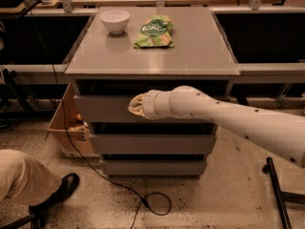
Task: Close top drawer
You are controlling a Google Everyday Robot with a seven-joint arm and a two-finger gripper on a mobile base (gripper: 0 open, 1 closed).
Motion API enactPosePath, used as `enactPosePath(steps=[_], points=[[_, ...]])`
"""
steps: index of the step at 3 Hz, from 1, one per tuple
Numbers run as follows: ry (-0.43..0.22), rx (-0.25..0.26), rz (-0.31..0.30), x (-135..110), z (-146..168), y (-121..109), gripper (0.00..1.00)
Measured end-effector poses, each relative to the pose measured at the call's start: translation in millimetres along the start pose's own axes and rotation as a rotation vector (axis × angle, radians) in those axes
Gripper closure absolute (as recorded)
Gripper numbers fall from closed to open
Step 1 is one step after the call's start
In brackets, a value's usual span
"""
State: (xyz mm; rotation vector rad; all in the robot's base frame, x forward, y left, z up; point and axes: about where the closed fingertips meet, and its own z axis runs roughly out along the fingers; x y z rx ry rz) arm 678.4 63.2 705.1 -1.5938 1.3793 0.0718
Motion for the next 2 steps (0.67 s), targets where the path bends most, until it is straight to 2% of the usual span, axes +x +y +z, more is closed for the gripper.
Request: enactPosePath(steps=[1,2], points=[[0.031,-0.045,0.034,-3,-49,8,1.00],[0.101,-0.067,0.042,1,-110,7,1.00]])
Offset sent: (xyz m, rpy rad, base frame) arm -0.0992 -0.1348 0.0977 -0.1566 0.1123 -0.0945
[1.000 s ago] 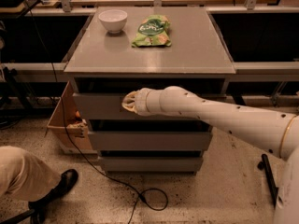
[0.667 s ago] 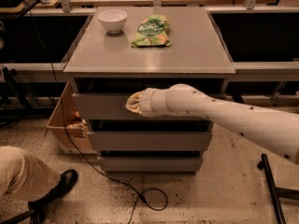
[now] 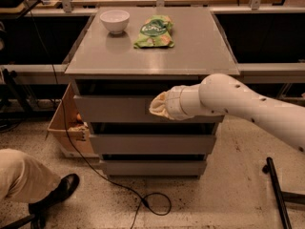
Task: Close top drawer
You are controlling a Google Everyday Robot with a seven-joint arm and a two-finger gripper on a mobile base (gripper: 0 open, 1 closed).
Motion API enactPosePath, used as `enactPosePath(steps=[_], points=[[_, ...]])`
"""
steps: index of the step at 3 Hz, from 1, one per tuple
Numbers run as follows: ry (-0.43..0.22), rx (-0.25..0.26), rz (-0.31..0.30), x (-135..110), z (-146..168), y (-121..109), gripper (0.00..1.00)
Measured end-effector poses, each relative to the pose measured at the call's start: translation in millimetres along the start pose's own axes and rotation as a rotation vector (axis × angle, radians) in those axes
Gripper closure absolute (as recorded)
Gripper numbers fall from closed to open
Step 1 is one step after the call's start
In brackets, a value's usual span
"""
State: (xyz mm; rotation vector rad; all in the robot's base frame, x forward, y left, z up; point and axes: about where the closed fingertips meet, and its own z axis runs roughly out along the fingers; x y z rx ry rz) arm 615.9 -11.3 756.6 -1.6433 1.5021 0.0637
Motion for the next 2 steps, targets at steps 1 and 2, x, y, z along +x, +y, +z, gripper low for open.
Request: enactPosePath(steps=[1,2], points=[[0.083,0.054,-0.013,9.8,-64.0,-17.0,1.00],[0.087,0.064,-0.023,5.0,-70.3,-20.1,0.82]])
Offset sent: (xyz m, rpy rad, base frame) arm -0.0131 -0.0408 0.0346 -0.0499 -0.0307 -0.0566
